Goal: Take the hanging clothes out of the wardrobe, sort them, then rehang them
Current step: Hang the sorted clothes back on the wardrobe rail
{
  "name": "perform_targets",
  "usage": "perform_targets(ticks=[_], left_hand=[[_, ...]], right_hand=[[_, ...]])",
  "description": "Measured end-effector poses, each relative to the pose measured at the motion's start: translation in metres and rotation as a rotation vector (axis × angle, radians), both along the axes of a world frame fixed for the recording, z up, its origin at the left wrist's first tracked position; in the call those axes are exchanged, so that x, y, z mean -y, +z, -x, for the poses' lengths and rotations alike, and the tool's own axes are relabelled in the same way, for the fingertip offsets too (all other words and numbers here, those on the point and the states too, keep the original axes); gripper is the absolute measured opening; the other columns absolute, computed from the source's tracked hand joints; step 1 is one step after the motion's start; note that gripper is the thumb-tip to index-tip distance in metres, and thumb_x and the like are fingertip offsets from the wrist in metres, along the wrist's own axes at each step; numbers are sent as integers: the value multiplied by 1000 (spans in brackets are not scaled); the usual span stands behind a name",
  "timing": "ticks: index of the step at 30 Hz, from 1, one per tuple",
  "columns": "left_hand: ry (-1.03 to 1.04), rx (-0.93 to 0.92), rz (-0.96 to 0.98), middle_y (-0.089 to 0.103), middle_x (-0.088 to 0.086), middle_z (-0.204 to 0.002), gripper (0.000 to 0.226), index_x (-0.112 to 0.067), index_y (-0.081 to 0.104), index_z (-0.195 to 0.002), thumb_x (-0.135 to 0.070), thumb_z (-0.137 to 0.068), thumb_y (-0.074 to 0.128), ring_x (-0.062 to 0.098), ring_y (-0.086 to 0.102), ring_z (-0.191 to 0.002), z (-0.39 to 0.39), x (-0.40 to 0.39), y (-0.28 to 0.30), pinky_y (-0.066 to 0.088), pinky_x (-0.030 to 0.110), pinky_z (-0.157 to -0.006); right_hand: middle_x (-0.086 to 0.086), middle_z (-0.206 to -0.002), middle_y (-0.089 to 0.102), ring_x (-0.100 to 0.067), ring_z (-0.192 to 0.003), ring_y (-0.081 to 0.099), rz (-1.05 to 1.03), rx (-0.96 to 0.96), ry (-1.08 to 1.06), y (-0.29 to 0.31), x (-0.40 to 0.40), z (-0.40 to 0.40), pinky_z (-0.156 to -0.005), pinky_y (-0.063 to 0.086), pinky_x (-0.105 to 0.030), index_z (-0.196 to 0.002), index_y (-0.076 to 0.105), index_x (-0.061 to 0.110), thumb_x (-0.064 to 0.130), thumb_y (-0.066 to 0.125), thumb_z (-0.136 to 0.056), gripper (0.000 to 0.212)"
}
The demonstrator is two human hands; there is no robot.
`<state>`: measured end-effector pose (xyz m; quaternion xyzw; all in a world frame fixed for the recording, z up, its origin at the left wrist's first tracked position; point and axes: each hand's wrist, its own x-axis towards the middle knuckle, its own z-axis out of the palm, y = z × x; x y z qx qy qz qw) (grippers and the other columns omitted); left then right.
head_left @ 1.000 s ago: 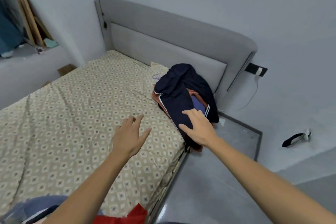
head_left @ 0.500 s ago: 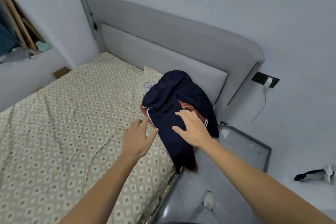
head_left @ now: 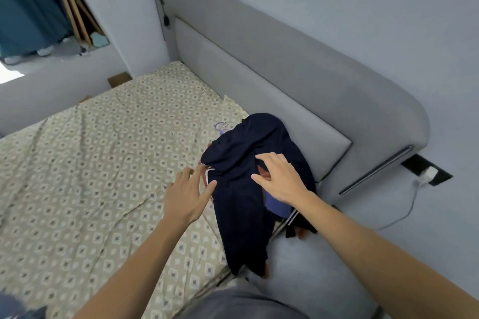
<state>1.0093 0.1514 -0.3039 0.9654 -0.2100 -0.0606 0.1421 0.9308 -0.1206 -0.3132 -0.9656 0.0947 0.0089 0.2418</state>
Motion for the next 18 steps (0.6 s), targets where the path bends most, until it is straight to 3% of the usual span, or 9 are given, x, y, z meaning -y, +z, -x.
perform_targets(ticks=[10,18], left_hand=[[120,-106,8,55,-5,-126,78,-35,41,-150,-79,-91,15,22,53,-119,-68,45,-38,48,44,-95],[274,-158,-54,56,-6,-127,81,-34,43,-151,-79,-90,12,21,52,-120,-111,94,-67,49,42,-93]], right_hand=[[9,-149,48,-21,-133,44,54,-102,130,-12,66,-83,-105,43,-43,-153,44,28,55,56,-99,62],[9,-149,48,-19,-136,41,39,-166,278,-60,131,-170,-108,42,-42,-154,44,27,56,52,-102,60]])
